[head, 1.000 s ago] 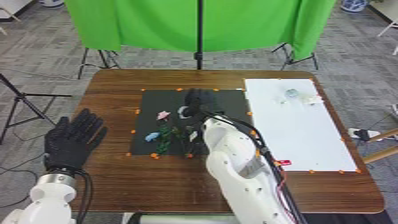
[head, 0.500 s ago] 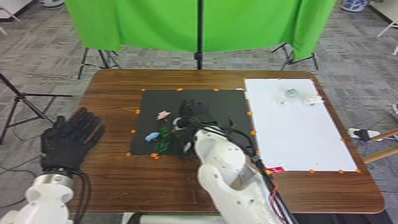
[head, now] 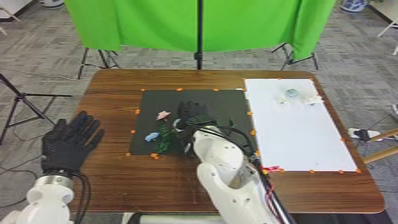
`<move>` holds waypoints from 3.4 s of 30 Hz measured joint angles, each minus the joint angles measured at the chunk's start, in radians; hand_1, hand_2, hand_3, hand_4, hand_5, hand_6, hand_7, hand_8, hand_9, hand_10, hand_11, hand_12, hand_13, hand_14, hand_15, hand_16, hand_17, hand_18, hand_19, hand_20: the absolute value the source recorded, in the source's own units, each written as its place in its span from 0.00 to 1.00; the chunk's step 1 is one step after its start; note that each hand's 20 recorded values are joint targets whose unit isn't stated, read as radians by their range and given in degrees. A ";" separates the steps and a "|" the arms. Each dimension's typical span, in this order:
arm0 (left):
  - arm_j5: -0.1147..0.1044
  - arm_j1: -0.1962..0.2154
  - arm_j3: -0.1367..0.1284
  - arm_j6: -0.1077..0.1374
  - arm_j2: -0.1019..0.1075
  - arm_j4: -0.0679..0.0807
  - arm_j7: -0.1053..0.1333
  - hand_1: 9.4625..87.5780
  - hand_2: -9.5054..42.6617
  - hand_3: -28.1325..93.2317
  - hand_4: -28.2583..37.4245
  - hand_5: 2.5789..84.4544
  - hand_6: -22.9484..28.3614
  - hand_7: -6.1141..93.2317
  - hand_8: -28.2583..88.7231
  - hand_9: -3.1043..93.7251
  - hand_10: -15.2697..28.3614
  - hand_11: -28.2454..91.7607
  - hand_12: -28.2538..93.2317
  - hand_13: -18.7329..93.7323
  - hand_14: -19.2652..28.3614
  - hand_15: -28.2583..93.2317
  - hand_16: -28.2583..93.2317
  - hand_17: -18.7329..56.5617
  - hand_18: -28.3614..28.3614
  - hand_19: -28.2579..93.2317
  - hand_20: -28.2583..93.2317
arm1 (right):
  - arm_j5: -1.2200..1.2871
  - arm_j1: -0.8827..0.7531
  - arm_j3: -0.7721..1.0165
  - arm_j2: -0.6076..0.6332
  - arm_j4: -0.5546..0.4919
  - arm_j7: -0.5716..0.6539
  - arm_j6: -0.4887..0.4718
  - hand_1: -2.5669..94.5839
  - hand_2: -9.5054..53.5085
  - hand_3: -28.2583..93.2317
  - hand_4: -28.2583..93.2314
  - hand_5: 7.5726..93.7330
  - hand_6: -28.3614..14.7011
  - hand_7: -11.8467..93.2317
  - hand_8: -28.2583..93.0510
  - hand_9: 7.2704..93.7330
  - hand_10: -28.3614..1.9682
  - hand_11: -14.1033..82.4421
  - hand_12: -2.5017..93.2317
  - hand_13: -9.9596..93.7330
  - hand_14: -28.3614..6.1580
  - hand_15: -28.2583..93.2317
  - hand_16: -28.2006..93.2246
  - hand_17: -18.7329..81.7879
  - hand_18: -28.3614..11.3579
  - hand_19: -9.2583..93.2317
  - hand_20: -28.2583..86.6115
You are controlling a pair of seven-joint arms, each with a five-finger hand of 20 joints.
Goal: Arrange flowers
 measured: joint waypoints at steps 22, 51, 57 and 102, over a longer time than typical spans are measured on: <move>-0.047 -0.029 -0.001 -0.006 0.007 0.011 0.000 0.24 0.45 0.88 0.00 0.58 0.62 0.27 0.15 0.47 0.71 0.47 0.34 0.43 0.74 0.63 0.17 0.17 0.78 0.57 0.37 | 0.023 0.008 0.004 -0.007 -0.019 0.043 -0.017 0.63 0.00 0.85 0.00 0.60 0.55 0.30 0.12 0.62 0.36 0.36 0.20 0.57 0.43 0.72 0.52 0.48 0.07 0.95 0.65; -0.047 0.044 -0.039 -0.033 -0.047 -0.026 0.034 0.24 0.45 0.87 0.00 0.58 0.62 0.26 0.15 0.47 0.71 0.47 0.34 0.44 0.75 0.63 0.17 0.17 0.78 0.57 0.37 | 0.210 0.095 0.378 0.275 -0.014 0.243 0.097 0.56 0.00 0.94 0.00 0.49 0.57 0.32 0.11 0.41 0.38 0.30 0.15 0.44 0.30 0.55 0.30 0.38 0.15 0.74 0.42; -0.041 0.047 -0.042 -0.051 -0.054 -0.025 0.032 0.24 0.45 0.87 0.00 0.58 0.62 0.26 0.15 0.47 0.71 0.47 0.34 0.44 0.75 0.63 0.17 0.17 0.79 0.57 0.37 | 0.209 0.071 0.473 0.354 -0.004 0.198 0.004 0.59 0.00 0.94 0.00 0.52 0.61 0.33 0.10 0.43 0.45 0.29 0.14 0.45 0.34 0.52 0.31 0.37 0.18 0.73 0.41; -0.008 0.042 -0.028 -0.052 -0.062 -0.024 0.029 0.24 0.45 0.87 0.00 0.58 0.62 0.27 0.15 0.47 0.71 0.47 0.34 0.44 0.74 0.63 0.17 0.17 0.79 0.57 0.37 | 0.083 0.061 0.237 0.331 0.070 0.054 0.301 0.68 0.00 0.82 0.00 0.81 0.65 0.43 0.26 0.90 0.62 0.28 0.50 0.74 0.60 0.64 0.59 0.51 0.15 0.91 0.59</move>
